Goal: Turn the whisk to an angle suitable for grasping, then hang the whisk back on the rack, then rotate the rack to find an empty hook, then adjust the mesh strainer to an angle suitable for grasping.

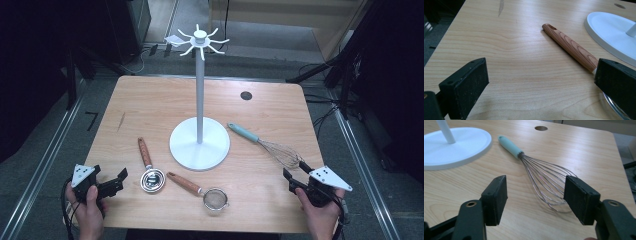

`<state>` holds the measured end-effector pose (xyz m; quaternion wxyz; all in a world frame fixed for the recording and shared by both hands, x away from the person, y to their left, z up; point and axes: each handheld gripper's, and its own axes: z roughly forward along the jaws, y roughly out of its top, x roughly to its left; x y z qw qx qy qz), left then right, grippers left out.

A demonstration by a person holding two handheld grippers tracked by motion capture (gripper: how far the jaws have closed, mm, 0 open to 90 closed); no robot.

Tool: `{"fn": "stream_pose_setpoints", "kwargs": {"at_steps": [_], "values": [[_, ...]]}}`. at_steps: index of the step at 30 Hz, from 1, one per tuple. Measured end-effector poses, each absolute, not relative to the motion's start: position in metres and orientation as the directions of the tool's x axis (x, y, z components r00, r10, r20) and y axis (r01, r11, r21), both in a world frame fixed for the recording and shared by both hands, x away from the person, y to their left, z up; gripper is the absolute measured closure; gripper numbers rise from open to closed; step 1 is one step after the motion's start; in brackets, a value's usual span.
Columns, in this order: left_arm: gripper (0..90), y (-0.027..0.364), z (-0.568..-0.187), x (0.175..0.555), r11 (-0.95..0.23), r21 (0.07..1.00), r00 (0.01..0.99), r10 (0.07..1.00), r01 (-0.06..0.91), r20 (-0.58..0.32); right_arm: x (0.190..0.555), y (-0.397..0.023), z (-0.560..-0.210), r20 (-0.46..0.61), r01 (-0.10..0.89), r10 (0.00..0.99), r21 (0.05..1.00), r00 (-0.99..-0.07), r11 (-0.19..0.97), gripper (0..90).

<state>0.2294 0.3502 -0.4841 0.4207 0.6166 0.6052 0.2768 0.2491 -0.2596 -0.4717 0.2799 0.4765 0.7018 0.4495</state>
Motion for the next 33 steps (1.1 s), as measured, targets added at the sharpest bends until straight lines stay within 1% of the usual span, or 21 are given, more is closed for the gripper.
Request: {"fn": "stream_pose_setpoints", "kwargs": {"at_steps": [2,3,4,5,6,7,11,12,13,14,16,17,20,23,27,28,33], "values": [[0.0,0.35,-0.484,0.23,0.088,0.852,0.118,0.978,0.516,-0.173,0.254,-0.258,-0.466,0.028,0.408,0.905,0.898,-0.424,0.163,42.8],[0.0,0.35,-0.484,0.23,0.086,0.852,0.119,0.978,0.517,-0.171,0.258,-0.254,-0.459,-0.007,0.426,0.886,0.875,-0.463,0.23,47.8],[0.0,0.349,-0.484,0.23,0.083,0.852,0.119,0.979,0.516,-0.167,0.258,-0.254,-0.459,-0.007,0.426,0.886,0.875,-0.463,0.23,47.8],[0.0,0.349,-0.484,0.23,0.077,0.851,0.121,0.979,0.519,-0.162,0.261,-0.248,-0.453,-0.035,0.453,0.875,0.845,-0.483,0.284,46.4],[0.0,0.349,-0.484,0.23,0.077,0.851,0.121,0.979,0.519,-0.162,0.261,-0.248,-0.453,-0.035,0.453,0.875,0.845,-0.483,0.284,46.4],[0.0,0.349,-0.484,0.23,0.076,0.852,0.121,0.98,0.519,-0.161,0.266,-0.242,-0.448,-0.038,0.477,0.862,0.82,-0.506,0.316,44.9],[0.0,0.349,-0.484,0.229,0.082,0.856,0.121,0.979,0.511,-0.166,0.276,-0.235,-0.442,-0.024,0.494,0.843,0.801,-0.537,0.338,43.7],[0.0,0.35,-0.484,0.229,0.083,0.856,0.12,0.979,0.51,-0.167,0.282,-0.231,-0.439,-0.034,0.497,0.827,0.785,-0.562,0.37,38.0],[0.0,0.35,-0.484,0.229,0.083,0.856,0.12,0.979,0.51,-0.167,0.282,-0.231,-0.439,-0.034,0.497,0.827,0.785,-0.562,0.37,38.0],[0.0,0.35,-0.484,0.229,0.086,0.856,0.119,0.978,0.509,-0.17,0.288,-0.226,-0.437,-0.061,0.491,0.805,0.764,-0.591,0.418,32.8],[0.0,0.349,-0.484,0.229,0.084,0.856,0.12,0.978,0.511,-0.168,0.29,-0.224,-0.436,-0.071,0.491,0.801,0.758,-0.594,0.43,31.9],[0.0,0.349,-0.484,0.229,0.079,0.854,0.122,0.979,0.514,-0.164,0.296,-0.219,-0.432,-0.09,0.488,0.788,0.741,-0.609,0.462,32.1],[0.0,0.349,-0.484,0.229,0.073,0.853,0.126,0.979,0.517,-0.16,0.302,-0.215,-0.429,-0.107,0.487,0.781,0.728,-0.615,0.483,32.6],[0.0,0.349,-0.484,0.229,0.077,0.855,0.126,0.978,0.513,-0.164,0.31,-0.212,-0.426,-0.13,0.487,0.766,0.702,-0.629,0.519,36.4],[0.0,0.349,-0.484,0.229,0.073,0.855,0.129,0.978,0.514,-0.162,0.321,-0.209,-0.422,-0.139,0.498,0.756,0.673,-0.64,0.546,36.9],[0.0,0.349,-0.484,0.229,0.073,0.855,0.129,0.978,0.514,-0.162,0.326,-0.207,-0.42,-0.161,0.491,0.743,0.657,-0.65,0.572,37.8],[0.0,0.35,-0.484,0.23,0.08,0.853,0.127,0.978,0.516,-0.168,0.336,-0.201,-0.419,-0.183,0.496,0.723,0.615,-0.667,0.613,38.0]]}}
